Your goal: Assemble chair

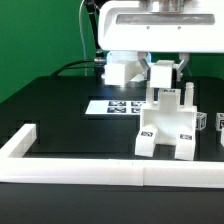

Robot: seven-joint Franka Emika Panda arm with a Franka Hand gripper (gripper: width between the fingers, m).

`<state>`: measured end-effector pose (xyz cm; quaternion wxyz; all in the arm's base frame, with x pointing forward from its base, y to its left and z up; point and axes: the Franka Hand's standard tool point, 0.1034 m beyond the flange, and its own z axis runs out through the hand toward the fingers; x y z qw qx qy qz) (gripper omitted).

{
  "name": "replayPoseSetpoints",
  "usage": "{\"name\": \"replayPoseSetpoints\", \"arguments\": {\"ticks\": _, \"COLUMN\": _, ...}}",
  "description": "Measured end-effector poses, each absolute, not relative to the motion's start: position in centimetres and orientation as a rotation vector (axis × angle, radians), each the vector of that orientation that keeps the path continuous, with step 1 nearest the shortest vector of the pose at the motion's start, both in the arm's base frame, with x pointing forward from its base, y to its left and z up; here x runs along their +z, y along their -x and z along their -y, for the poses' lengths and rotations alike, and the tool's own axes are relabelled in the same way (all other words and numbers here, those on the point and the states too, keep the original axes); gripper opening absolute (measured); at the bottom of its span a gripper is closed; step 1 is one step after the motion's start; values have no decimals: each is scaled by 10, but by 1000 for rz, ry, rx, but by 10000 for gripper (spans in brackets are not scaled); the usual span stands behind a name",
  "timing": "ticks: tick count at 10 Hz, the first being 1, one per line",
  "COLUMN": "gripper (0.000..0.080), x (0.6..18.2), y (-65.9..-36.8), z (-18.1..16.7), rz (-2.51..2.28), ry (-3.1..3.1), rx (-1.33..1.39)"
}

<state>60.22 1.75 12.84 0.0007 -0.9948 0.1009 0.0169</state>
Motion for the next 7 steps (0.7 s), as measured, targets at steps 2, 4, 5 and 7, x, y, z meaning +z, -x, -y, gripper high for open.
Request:
{"name": "replayPoseSetpoints", "arguments": {"ticks": 2, "gripper": 289, "x": 128, "y": -602, "z": -37, "rz": -326, "ry": 3121, "rx": 54}}
{"name": "replayPoseSetpoints", "arguments": {"ticks": 4, "gripper": 289, "x": 126, "y": -601, "z": -35, "rz": -322, "ry": 3122, "rx": 58}}
{"name": "replayPoseSetpoints", "arguments": {"ticks": 5, "gripper": 289, "x": 126, "y": -601, "z": -35, "rz": -321, "ry": 3123, "rx": 59}}
{"name": "replayPoseSetpoints", "arguments": {"ticks": 7, "gripper": 289, "x": 125, "y": -596, "z": -47, "rz": -323, "ry": 3119, "rx": 50}}
